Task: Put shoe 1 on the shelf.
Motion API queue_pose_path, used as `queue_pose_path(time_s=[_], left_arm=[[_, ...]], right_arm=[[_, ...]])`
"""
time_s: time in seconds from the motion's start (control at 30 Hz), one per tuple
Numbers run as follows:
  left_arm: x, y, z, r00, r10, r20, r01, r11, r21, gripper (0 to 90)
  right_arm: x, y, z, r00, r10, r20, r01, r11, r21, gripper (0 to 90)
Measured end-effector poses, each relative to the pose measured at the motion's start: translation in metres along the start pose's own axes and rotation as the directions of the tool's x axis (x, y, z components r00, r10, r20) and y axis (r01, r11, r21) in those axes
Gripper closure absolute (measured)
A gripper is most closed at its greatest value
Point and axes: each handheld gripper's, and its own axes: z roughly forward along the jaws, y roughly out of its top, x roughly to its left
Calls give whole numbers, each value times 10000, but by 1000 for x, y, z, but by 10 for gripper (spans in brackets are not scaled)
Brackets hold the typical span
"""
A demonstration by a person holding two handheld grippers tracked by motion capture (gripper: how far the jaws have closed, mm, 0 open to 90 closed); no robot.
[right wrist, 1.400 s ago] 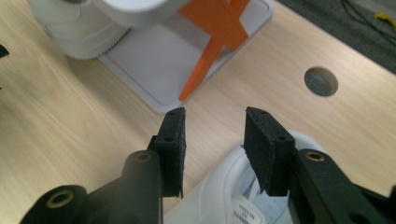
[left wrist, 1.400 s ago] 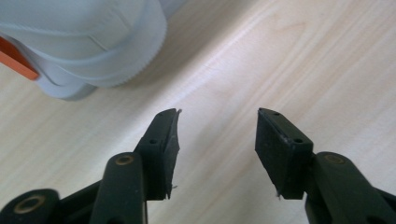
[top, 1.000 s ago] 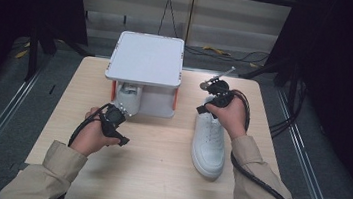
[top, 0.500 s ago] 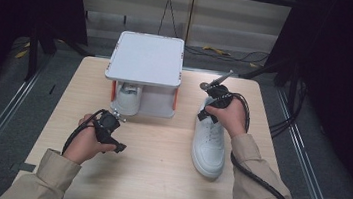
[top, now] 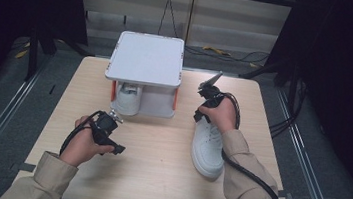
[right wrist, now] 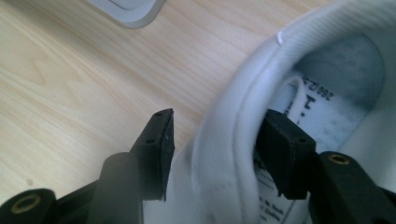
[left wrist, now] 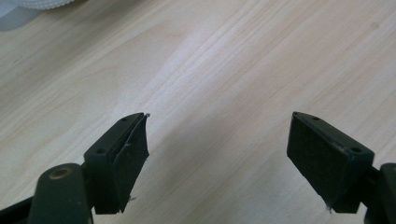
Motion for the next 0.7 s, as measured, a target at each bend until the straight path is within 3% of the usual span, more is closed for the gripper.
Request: queue_pose_path(time_s=[0.07,0.23,0.5,0.63,0.7], left_arm=[[-1,0,0,10000,28,43,-29,10000,28,208],[-2,0,-1,10000,64,65,-64,10000,-35,210],[1,-2,-1,9999,31,107,-31,10000,8,215],[1,-2,-2,10000,-32,92,33,10000,-81,216],[0,-1,-3,10000,37,91,-36,9999,-167,219]], right_arm=[[3,3,4,10000,-34,34,34,9999,143,481],[8,9,12,9971,-257,714,221,9984,512,574],[1,8,10,9996,149,250,-160,9988,453,706],[6,6,7,9994,-276,221,263,9980,568,764],[9,6,5,9963,-688,510,651,9954,704,787]])
